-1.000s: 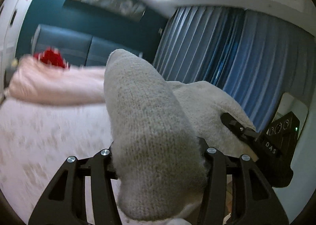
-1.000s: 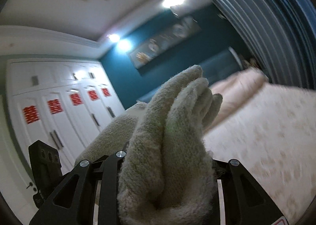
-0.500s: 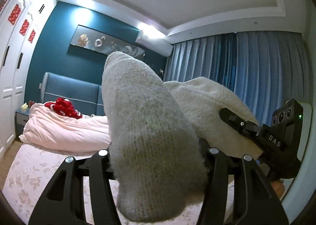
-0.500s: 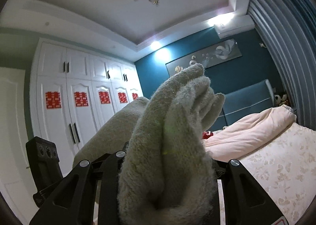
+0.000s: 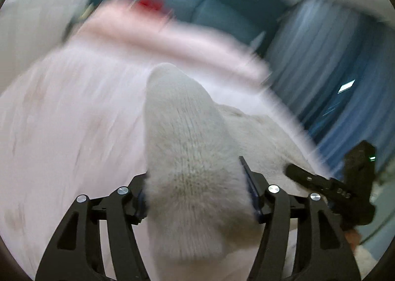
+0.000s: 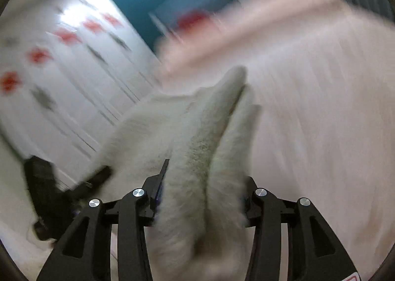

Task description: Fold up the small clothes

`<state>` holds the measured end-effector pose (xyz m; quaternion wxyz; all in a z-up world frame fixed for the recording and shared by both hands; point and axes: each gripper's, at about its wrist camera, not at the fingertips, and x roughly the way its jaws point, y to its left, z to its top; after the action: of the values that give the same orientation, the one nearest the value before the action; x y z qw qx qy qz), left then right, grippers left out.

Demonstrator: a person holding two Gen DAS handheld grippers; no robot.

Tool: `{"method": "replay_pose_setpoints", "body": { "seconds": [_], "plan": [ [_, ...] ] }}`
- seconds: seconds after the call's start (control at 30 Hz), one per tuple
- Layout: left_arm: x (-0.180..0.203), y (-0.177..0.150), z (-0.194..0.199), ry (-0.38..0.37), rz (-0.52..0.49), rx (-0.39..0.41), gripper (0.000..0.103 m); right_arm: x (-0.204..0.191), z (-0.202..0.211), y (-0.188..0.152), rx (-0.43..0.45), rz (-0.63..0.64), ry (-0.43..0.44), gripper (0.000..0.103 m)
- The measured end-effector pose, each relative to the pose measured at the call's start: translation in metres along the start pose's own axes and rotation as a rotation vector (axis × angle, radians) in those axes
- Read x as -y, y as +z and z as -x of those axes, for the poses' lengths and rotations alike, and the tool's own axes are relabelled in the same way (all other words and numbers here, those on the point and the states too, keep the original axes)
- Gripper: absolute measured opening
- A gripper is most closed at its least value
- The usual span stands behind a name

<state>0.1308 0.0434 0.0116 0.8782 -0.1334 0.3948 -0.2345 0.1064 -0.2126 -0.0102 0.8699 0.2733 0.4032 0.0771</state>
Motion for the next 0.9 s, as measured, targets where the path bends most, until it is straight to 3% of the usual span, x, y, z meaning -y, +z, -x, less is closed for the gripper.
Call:
{"method": "replay_pose_setpoints", "body": {
  "seconds": [0.03, 0.07, 0.1, 0.13, 0.17, 0.2, 0.27, 0.4, 0.43, 0.5, 0.57, 0.63, 0.7, 0.8, 0.9],
  "plan": [
    [-0.013, -0.021, -0.007, 0.053, 0.024, -0.039, 0.055, 0.018, -0.014, -0.02, -0.068, -0.038, -0.05, 0.045],
    [-0.022, -0.039, -0.005, 0.064, 0.043, -0.036, 0.056, 0.034, -0.014, -0.042, -0.075, -0.075, -0.065, 0.045],
    [-0.028, -0.048, 0.003, 0.071, 0.064, -0.016, 0.059, 0.039, -0.009, -0.052, -0.059, -0.088, -0.051, 0.046],
    [-0.032, -0.051, 0.01, 0.079, 0.086, 0.0, 0.063, 0.043, -0.001, -0.058, -0.028, -0.103, -0.036, 0.053],
    [-0.036, -0.052, 0.017, 0.073, 0.122, 0.017, 0.07, 0.045, 0.005, -0.061, -0.01, -0.117, -0.041, 0.062],
    [-0.04, -0.052, 0.022, 0.073, 0.155, 0.033, 0.079, 0.048, 0.007, -0.059, -0.009, -0.134, -0.039, 0.065],
    [-0.044, -0.047, 0.017, 0.071, 0.186, 0.031, 0.082, 0.05, 0.0, -0.053, -0.028, -0.16, -0.01, 0.072],
    [-0.056, -0.044, -0.033, 0.031, 0.314, -0.144, 0.085, 0.062, -0.043, -0.048, -0.126, -0.271, 0.049, 0.075],
    [-0.06, -0.048, -0.041, 0.028, 0.349, -0.178, 0.085, 0.063, -0.053, -0.047, -0.144, -0.297, 0.063, 0.074],
    [-0.063, -0.051, -0.057, -0.022, 0.399, -0.214, 0.061, 0.061, -0.07, -0.045, -0.167, -0.325, 0.102, 0.043],
    [-0.051, -0.038, -0.052, -0.02, 0.369, -0.196, 0.049, 0.044, -0.068, -0.03, -0.15, -0.281, 0.077, 0.031],
    [-0.034, -0.019, -0.04, -0.043, 0.298, -0.151, 0.045, 0.017, -0.05, -0.011, -0.086, -0.168, 0.081, 0.028],
    [-0.013, 0.004, -0.013, -0.076, 0.219, -0.057, 0.044, -0.016, -0.022, 0.012, 0.001, -0.059, 0.081, 0.028],
    [0.002, 0.028, 0.016, -0.13, 0.182, 0.055, 0.045, -0.045, 0.014, 0.038, 0.121, 0.031, 0.113, 0.028],
    [0.004, 0.028, 0.005, -0.056, 0.13, 0.056, 0.056, -0.028, 0.003, 0.044, 0.11, 0.033, 0.071, 0.039]
  ]
}}
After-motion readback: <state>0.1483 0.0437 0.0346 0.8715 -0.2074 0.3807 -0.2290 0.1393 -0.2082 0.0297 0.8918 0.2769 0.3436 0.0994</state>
